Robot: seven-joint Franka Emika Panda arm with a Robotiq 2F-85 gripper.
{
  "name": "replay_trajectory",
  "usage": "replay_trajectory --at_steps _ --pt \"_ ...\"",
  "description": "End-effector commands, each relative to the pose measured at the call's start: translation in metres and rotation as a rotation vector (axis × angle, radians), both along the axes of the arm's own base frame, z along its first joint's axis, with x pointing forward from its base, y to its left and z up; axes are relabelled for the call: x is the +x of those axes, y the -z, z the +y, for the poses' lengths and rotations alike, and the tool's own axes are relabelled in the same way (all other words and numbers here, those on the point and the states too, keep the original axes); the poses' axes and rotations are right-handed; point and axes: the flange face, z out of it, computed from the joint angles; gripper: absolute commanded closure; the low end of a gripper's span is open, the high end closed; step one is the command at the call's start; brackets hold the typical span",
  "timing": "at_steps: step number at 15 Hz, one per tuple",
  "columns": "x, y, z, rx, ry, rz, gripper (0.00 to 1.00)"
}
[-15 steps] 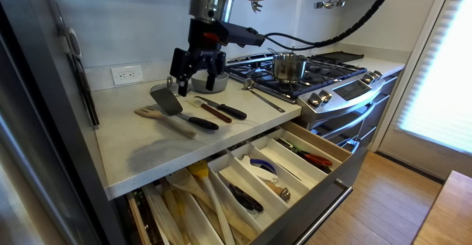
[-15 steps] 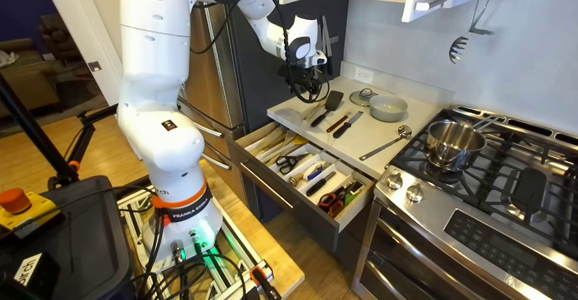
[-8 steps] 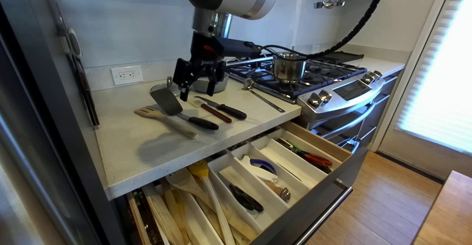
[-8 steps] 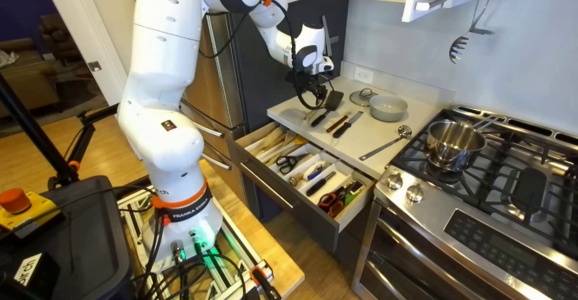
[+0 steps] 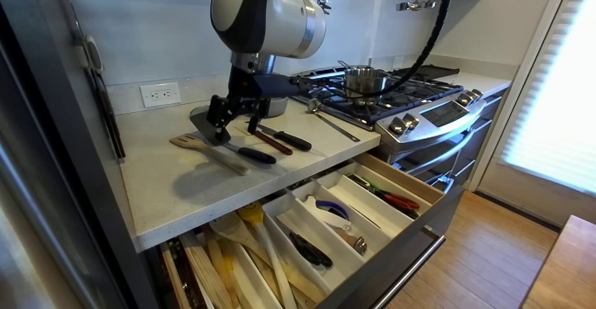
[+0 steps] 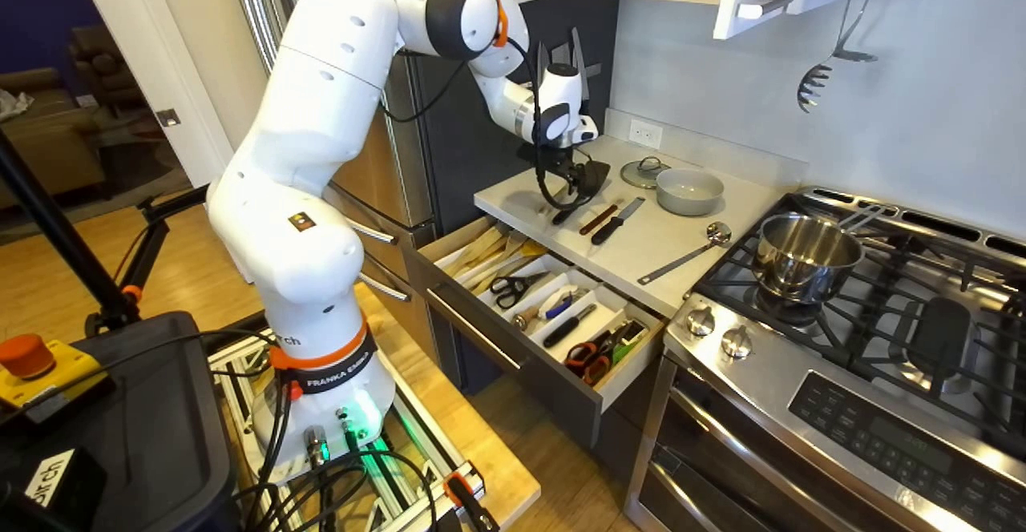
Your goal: Remove all the utensils on the cabinet top and put each utensil in a different compartment of the drawer starting with the wooden ladle into the left most compartment then the black spatula into the second far left compartment and continue with the same sequence up to the black knife
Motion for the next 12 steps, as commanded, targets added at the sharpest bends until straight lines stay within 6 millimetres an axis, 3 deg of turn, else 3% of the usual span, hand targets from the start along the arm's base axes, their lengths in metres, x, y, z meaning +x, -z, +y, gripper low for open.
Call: replay_trajectory --at_steps 1,6,7,8,12 --pt "0.015 0.021 0.017 -0.023 0.027 -0.029 0.00" --pt "0.025 0.034 0.033 -0.046 0.059 -0.051 0.00" --pt "0.026 0.035 0.036 -0.048 0.061 -0.050 0.07" --pt "0.026 0.038 0.039 -0.041 0.061 -0.045 0.26" --pt "0.029 0.046 0.046 -0.040 0.044 -0.045 0.58"
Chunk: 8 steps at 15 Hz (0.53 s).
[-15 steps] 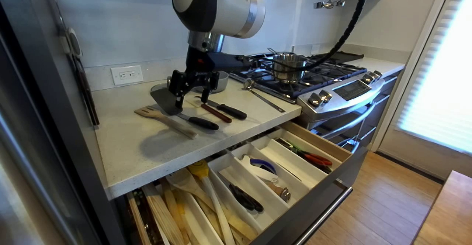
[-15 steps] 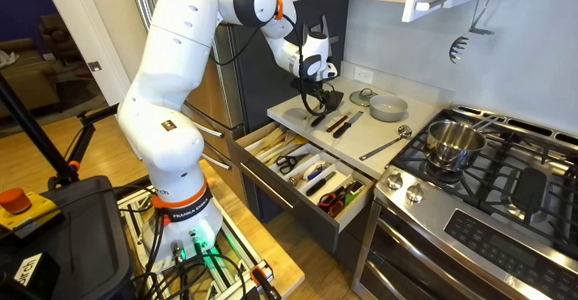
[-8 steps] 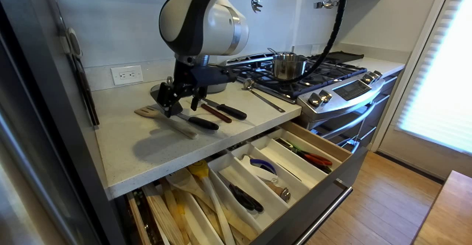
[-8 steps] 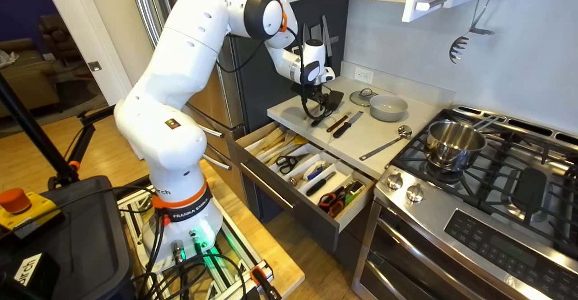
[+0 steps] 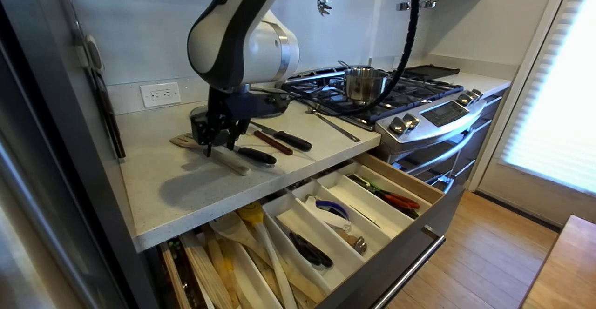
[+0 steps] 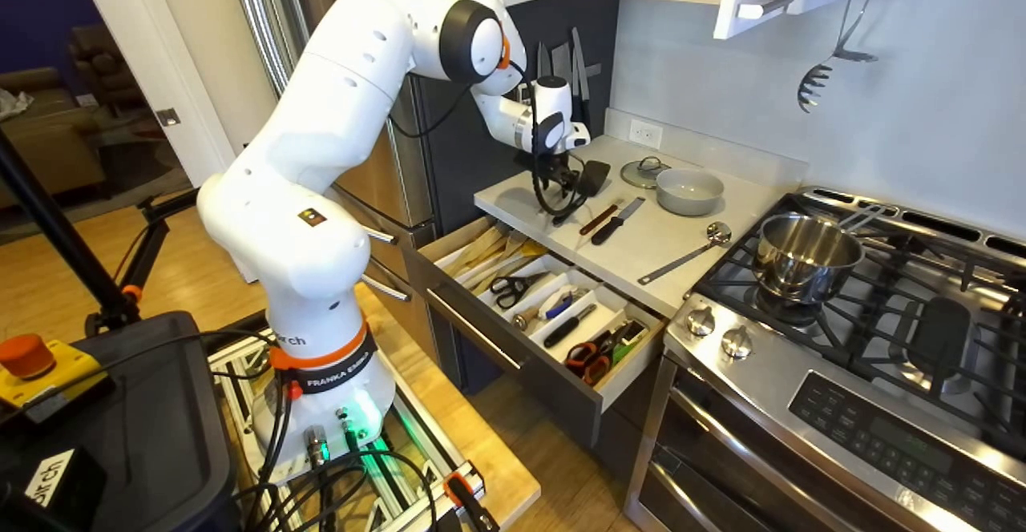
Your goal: Remove all the utensils on the cabinet top and put each utensil in a different compartment of the drawer starting with the wooden ladle into the left most compartment then the black spatula into the second far left compartment and continue with the same sequence up to the black knife
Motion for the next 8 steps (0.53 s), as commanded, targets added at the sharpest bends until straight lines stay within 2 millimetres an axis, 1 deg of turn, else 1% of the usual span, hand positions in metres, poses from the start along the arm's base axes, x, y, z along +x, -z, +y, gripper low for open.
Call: replay_trajectory --at_steps 1,2,3,4,5,6,8 --pt "0.0058 0.0122 0.0064 -0.005 -0.005 -0.007 0.65" --pt "0.0061 0.0142 0.0071 -0.006 -0.005 -0.003 0.72" --pt "0.0065 0.0154 0.0074 -0.004 0.000 -0.001 0.31" --pt "0.0075 0.0160 0.0073 -0.010 0.005 -0.008 0.35" --pt "0.0084 0.0167 0.0075 -0.009 0.007 -0.010 0.35" --pt "0.0088 0.0177 0.0079 -0.012 0.008 -0.011 0.30" --pt "0.0091 0.0198 0.0099 -0.010 0.007 -0.012 0.15"
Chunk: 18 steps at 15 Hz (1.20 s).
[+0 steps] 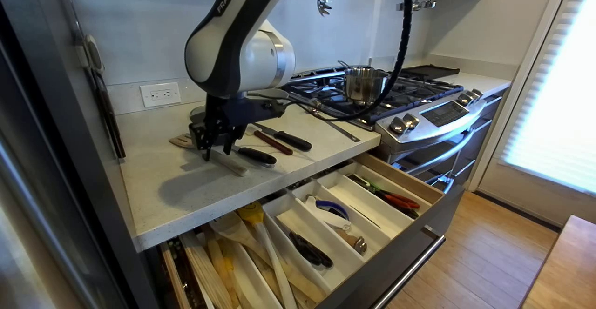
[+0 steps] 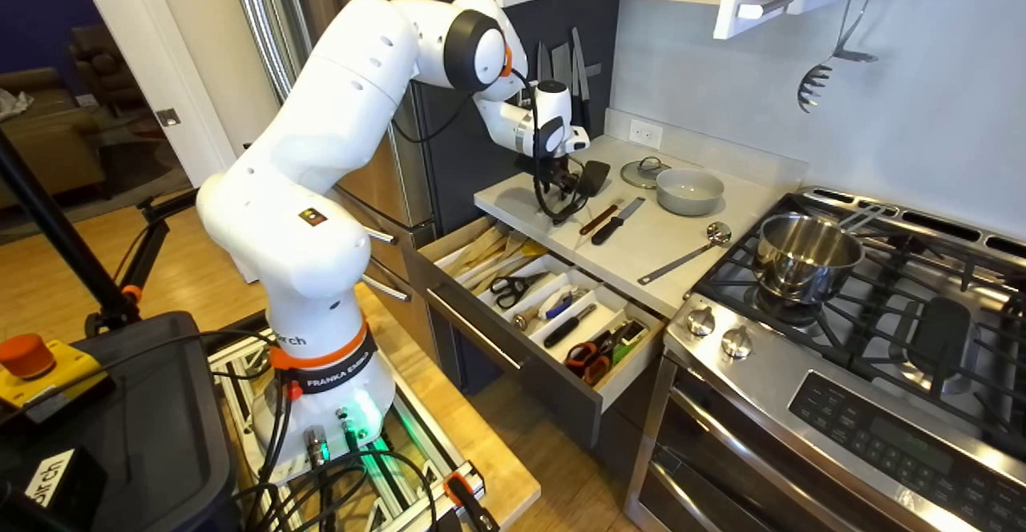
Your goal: Remove all the utensils on the cabinet top and put each utensil in a different compartment of the drawer starting with the wooden ladle into the left most compartment then the black spatula into the second far left compartment and continue with the same sequence up to the black knife
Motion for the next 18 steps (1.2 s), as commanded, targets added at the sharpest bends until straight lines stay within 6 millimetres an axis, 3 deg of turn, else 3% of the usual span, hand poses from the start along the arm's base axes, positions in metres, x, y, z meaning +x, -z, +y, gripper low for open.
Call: replay_trajectory --at_steps 1,3,5,11,12,18 --pt "0.003 0.008 0.006 -0.004 0.012 -0.012 0.08" --pt "0.004 0.010 0.008 -0.007 0.018 -0.015 0.45" --pt "0.004 0.011 0.009 -0.003 0.020 -0.014 0.52" --pt "0.004 0.007 0.010 0.013 0.014 -0.003 0.99" --pt "0.004 0.005 0.011 0.020 0.015 0.006 0.94" --pt "-0.004 -0.027 0.027 0.068 0.006 0.007 0.94"
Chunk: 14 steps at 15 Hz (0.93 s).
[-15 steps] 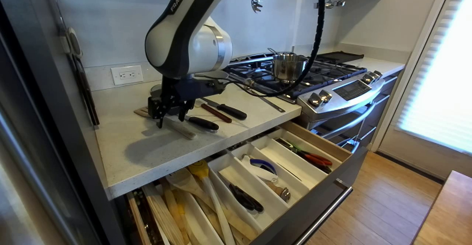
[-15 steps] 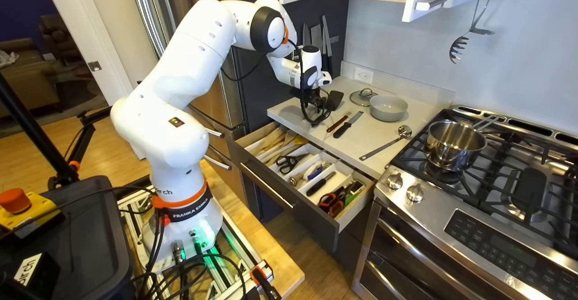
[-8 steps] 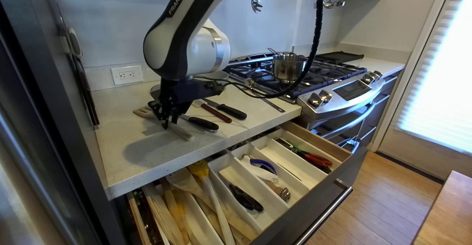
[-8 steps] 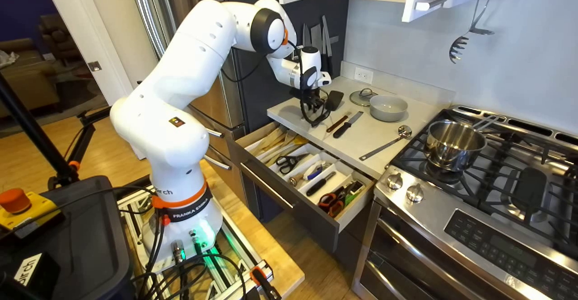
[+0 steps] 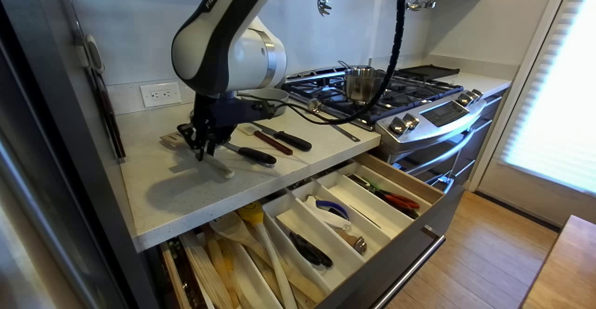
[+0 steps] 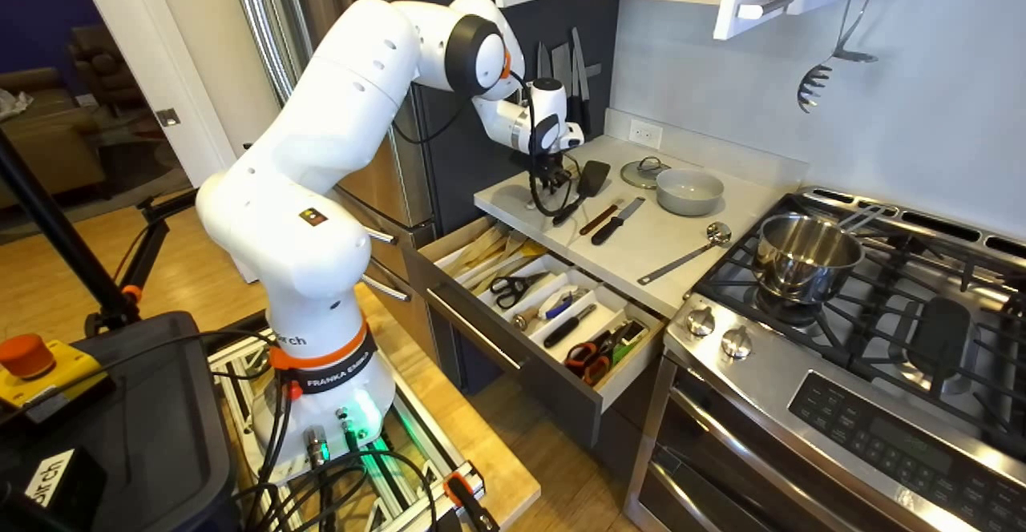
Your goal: Remove all the utensils on the cabinet top and put each utensil in a different compartment of the drawer starting with the wooden ladle into the left most compartment then the black spatula into the second far left compartment and continue with the same sequence up to the black knife
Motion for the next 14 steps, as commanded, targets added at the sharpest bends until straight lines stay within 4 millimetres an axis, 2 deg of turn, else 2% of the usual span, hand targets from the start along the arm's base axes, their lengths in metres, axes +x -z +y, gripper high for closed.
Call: replay_trajectory --at_steps 1,5,7,11,14 --pt "-0.007 -0.028 0.007 0.028 -0.001 0.011 0.94" --pt "-0.025 -0.064 0.017 0.062 -0.009 0.066 0.94" --pt "-0.042 -0.077 0.024 0.083 -0.034 0.112 0.94" --pt "-0.082 -0.091 0.026 0.135 -0.043 0.276 0.94" --pt "-0.106 -0.090 0.015 0.174 -0.055 0.414 0.94"
